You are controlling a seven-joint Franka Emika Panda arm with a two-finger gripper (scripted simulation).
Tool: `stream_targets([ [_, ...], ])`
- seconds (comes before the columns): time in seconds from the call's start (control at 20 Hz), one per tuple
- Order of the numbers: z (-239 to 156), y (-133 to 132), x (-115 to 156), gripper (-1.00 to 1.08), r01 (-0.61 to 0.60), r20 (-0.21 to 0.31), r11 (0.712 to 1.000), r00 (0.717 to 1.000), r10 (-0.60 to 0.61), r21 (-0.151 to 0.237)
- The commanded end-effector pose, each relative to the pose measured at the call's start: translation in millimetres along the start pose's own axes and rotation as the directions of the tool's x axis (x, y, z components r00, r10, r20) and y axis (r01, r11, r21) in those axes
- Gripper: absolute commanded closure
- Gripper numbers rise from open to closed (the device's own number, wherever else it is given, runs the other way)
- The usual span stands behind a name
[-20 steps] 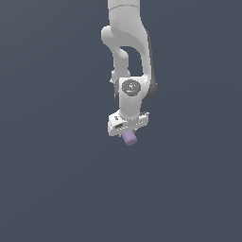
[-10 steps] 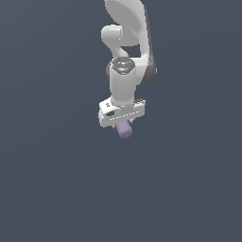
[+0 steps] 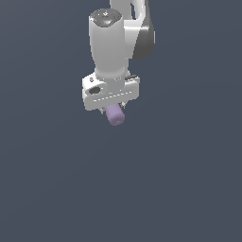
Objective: Pick up the object and move it to a goal position.
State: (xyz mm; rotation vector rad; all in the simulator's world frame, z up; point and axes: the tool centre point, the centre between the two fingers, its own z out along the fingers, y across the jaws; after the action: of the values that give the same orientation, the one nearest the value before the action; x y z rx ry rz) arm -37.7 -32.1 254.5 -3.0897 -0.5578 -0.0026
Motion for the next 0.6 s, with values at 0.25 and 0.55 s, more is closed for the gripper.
stream_targets([
  [0.25,-78,28,-5,1.08,0.000,0.000,1.000,1.000,0.000,0.001],
  [0.55,-137,50,-7,1.08,0.000,0.001,1.000,1.000,0.000,0.000],
])
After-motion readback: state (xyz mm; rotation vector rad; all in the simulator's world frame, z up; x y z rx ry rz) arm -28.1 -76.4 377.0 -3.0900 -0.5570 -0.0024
